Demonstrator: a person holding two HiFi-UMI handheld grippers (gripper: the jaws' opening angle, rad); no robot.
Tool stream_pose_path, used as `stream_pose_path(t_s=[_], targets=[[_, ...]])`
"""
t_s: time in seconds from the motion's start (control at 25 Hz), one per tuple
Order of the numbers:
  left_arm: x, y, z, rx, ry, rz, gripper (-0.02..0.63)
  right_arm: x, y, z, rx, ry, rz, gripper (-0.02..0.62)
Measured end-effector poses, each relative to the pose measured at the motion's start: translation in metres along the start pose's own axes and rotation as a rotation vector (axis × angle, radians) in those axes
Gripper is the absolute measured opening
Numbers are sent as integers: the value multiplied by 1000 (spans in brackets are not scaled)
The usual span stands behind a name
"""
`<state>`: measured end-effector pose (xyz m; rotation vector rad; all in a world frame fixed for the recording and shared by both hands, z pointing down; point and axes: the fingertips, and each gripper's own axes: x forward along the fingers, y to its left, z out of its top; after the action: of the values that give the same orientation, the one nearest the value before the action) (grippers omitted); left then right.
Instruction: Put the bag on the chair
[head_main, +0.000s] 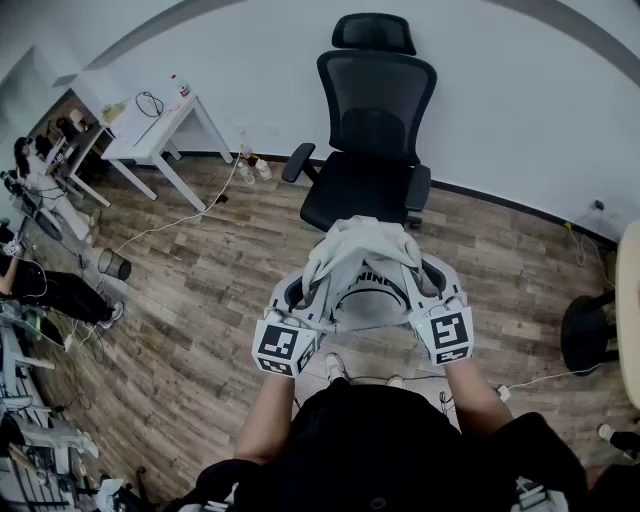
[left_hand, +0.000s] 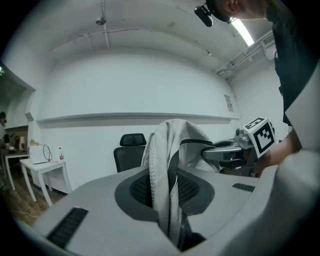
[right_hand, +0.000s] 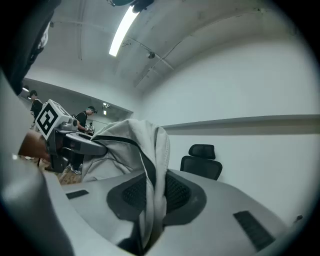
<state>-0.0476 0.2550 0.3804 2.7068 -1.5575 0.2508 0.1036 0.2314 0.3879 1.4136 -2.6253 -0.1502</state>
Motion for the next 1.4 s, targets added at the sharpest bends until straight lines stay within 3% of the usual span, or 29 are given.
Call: stream_pose_path(t_s=[0.24,0.76,1.4], targets=[[5,12,-6,-9,3,-15,71,11,4,-3,-1,10,-13,69],[22,80,-2,-24,-28,-68,71,72,23,14,-3,2,-32,71],[24,152,-8,2,-19,-162,71,122,64,18,74,26,-146,74]])
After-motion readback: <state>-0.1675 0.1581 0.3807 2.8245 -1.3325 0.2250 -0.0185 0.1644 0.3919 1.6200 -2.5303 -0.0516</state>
